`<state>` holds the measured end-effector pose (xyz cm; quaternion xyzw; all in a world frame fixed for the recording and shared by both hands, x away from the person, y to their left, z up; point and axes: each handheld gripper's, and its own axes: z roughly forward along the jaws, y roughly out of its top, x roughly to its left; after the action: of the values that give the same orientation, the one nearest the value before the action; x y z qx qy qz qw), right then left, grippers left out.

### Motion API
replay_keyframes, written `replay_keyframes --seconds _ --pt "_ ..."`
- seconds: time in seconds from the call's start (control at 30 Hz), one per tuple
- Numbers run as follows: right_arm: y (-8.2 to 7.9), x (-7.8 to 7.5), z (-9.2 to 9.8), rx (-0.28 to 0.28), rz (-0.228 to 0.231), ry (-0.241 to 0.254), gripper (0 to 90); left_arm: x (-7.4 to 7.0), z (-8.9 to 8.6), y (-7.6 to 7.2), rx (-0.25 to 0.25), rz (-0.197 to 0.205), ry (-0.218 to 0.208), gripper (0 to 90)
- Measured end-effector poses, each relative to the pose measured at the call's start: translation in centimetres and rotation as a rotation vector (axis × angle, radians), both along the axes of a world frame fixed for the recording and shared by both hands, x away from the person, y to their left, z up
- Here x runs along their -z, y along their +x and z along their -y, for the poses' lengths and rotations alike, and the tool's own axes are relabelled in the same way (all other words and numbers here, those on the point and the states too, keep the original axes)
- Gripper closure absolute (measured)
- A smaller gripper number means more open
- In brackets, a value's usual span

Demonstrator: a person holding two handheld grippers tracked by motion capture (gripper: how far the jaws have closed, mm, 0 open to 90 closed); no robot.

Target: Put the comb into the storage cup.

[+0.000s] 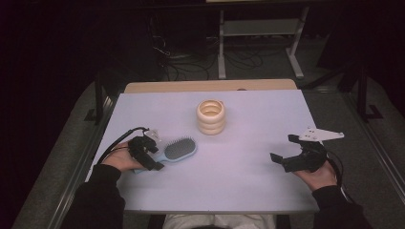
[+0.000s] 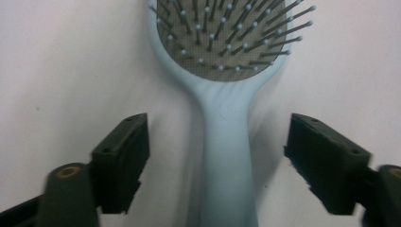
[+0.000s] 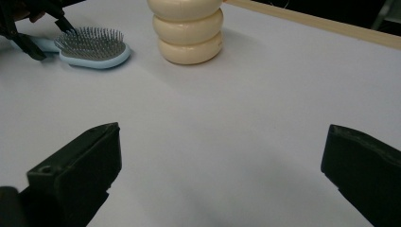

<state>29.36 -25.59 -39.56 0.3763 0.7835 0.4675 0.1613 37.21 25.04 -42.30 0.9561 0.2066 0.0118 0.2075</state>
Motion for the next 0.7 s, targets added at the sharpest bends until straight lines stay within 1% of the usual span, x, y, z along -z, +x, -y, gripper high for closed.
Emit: replay_keyframes --seconds 0.1,0.23,0.3,0.4,0.5,0.57,0.67,0.7 --pt "0.0 0.01 -0.01 0.0 -0.002 -0.001 0.0 -0.13 0.15 -0.05 0.007 0.009 -0.019 34.3" --pt "-0.01 -0.01 -0.01 0.0 0.002 0.0 0.0 0.05 0.11 0.06 -0.002 0.005 -0.008 41.6" --pt "-0.01 -0.01 0.0 -0.001 0.003 0.0 0.0 -0.03 0.07 0.12 0.0 0.01 -0.015 44.6" --pt "-0.01 0.0 -0.04 -0.001 0.0 -0.002 0.0 0.06 0.12 0.16 0.008 0.021 -0.013 49.7" --pt "-0.01 0.0 -0.06 -0.003 0.002 -0.002 0.0 0.02 0.13 0.14 0.008 0.042 -0.001 55.6" --pt "0.0 0.01 -0.06 -0.002 0.0 -0.003 0.0 -0.02 0.16 0.12 0.013 0.04 -0.002 59.5" --pt "0.01 0.03 -0.14 -0.005 0.001 -0.006 0.0 -0.08 0.44 -0.06 0.021 0.051 0.018 66.8" --pt "0.01 0.03 -0.15 -0.004 0.0 -0.006 0.0 -0.11 0.53 -0.09 0.022 0.055 0.025 67.5"
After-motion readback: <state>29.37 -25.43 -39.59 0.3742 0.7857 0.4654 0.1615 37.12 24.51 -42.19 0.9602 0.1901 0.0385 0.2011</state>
